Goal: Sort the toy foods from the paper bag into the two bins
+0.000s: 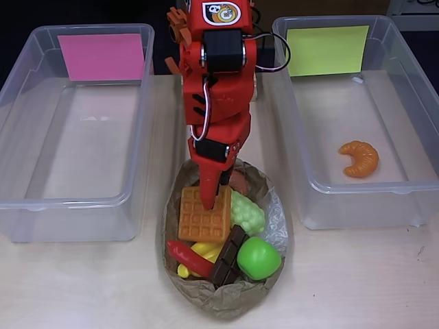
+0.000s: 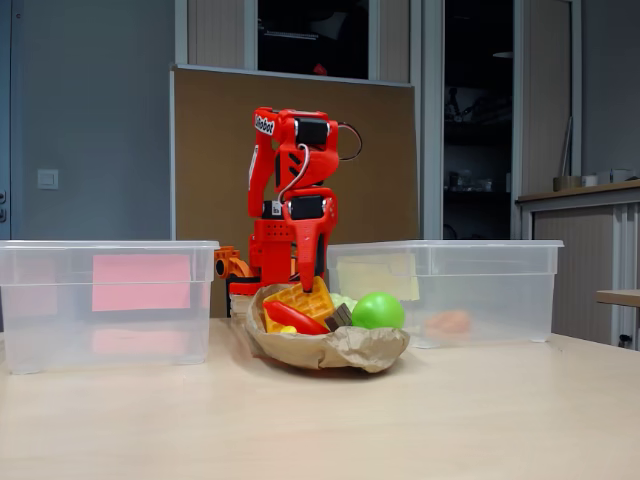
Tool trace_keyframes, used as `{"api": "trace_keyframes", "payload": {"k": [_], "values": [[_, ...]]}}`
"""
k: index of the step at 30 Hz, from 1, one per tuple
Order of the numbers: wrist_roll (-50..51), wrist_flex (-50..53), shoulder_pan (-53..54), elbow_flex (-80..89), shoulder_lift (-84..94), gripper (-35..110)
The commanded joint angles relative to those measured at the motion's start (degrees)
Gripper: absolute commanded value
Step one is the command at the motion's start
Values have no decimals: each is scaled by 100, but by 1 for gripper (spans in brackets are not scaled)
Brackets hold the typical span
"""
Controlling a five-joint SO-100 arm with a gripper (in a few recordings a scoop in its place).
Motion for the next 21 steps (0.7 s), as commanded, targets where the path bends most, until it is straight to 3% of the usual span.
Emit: {"api": "trace_keyframes", "payload": {"k": [1,21], "values": [[-114,88,0,-211,-9,21],[-773,185,53,-940,-352,0]]}}
